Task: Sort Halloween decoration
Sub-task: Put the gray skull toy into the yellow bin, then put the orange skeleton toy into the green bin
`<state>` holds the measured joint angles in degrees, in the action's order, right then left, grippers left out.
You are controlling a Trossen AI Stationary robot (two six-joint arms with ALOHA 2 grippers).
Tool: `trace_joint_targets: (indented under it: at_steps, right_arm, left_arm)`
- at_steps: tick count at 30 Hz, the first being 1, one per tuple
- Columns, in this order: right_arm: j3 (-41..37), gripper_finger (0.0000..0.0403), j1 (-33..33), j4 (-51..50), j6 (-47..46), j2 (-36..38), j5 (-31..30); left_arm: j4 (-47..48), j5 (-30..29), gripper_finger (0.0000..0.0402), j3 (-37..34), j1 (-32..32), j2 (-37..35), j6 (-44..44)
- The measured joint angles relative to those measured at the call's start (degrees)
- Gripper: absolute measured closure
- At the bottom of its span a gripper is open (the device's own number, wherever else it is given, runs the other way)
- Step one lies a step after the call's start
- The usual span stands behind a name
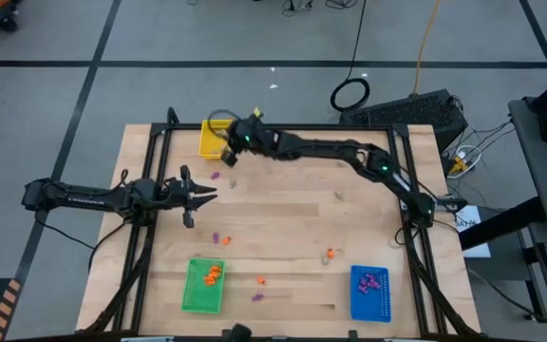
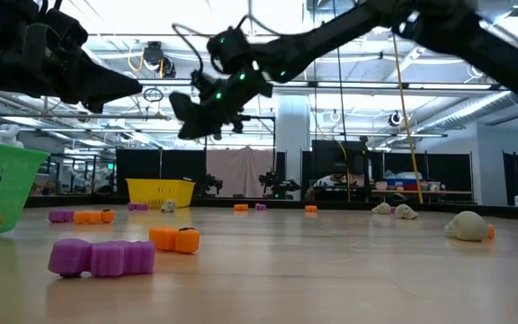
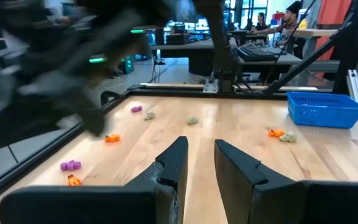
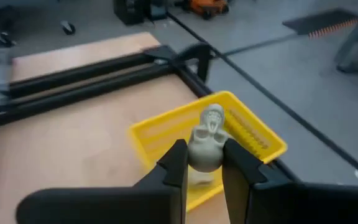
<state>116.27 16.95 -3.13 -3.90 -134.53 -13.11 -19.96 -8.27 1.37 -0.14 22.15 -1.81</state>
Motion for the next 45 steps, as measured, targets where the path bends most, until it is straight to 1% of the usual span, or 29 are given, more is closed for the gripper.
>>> trace_joint_targets:
  at_steps: [4,7,10,22,25,29,33,37,39,42,45]
  right_arm:
    - [11.99,0.0362,2.4,-6.92,-2.49,-7.35,2.76]
    - [18.39,0.0362,2.99,-10.14,-4.17,-12.52,5.32]
    - [17.58,0.0362,3.14,-8.29,-5.01,-13.7,7.12]
    - [17.45,0.0359,3.58,-8.61,-6.85,-15.05,7.42]
    - [17.39,0.0355,3.6,-8.68,-7.0,-15.92,8.52]
    - [17.38,0.0331,3.61,-8.06,-7.53,-16.6,8.46]
    - [17.38,0.0289,3.61,-8.05,-7.37,-16.6,5.72]
    - [17.38,0.0249,3.61,-8.48,-6.77,-16.03,5.66]
    - [17.38,0.0238,3.59,-8.83,-6.35,-15.19,5.73]
    - [17.38,0.0237,3.45,-10.68,-5.26,-13.34,5.7]
    - [17.38,0.0264,3.1,-13.22,-2.54,-11.23,5.55]
  left_arm:
    - [-0.01,0.67,0.0323,0.0,0.0,0.0,-0.25]
    - [0.06,0.72,0.0323,0.0,0.0,0.02,-0.46]
    - [0.12,0.77,0.0323,0.0,0.0,0.02,-0.47]
    - [0.16,0.77,0.0323,0.0,0.0,0.04,-0.17]
    - [0.16,0.77,0.0323,0.0,0.0,0.04,-0.15]
    - [0.28,0.77,0.0323,0.01,0.0,0.04,-0.14]
    - [0.8,0.77,0.0323,0.02,0.0,0.04,-0.14]
    - [1.37,0.77,0.0323,0.02,0.0,0.04,-0.08]
    - [1.32,0.77,0.0323,0.02,0.0,0.04,-0.1]
    - [1.34,0.77,0.0323,0.02,0.0,0.04,-0.1]
    - [1.48,0.77,0.0323,0.02,0.0,0.04,-0.1]
